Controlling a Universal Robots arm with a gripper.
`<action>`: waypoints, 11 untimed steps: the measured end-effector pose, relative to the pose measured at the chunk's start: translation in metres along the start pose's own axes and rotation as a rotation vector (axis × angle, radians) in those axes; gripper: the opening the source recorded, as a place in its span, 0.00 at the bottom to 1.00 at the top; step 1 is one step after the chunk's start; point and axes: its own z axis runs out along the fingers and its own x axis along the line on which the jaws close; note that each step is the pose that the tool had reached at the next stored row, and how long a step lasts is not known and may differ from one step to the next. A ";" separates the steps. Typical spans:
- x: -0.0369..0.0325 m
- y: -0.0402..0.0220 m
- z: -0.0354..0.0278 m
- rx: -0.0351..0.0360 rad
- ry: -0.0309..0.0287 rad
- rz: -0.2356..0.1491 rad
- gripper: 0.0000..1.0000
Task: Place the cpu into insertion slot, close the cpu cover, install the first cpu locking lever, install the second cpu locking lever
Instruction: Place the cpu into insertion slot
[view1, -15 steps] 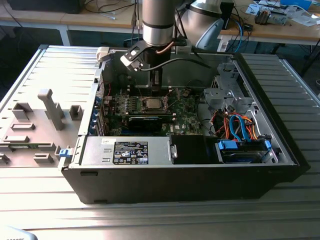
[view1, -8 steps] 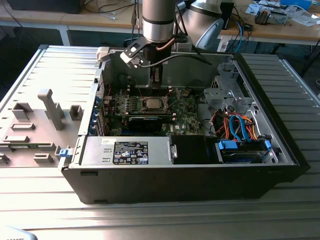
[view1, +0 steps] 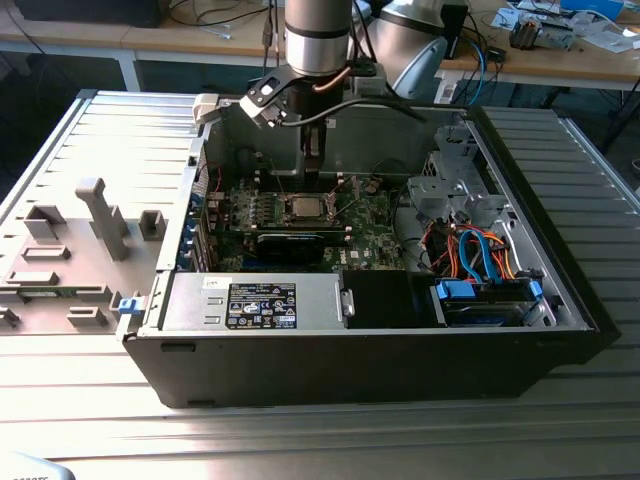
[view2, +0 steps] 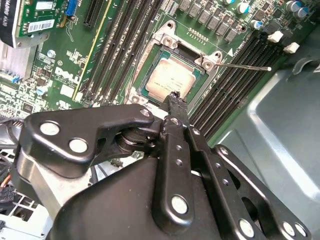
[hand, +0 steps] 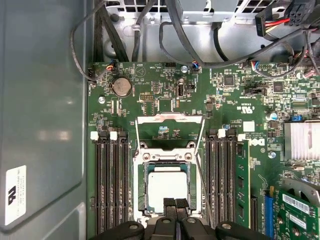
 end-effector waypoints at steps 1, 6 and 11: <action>-0.0001 0.0000 -0.0012 0.0000 0.0000 0.000 0.11; -0.0004 0.0002 -0.0095 0.0000 0.0000 0.000 0.11; -0.0006 0.0004 -0.0160 0.0000 0.0000 0.000 0.11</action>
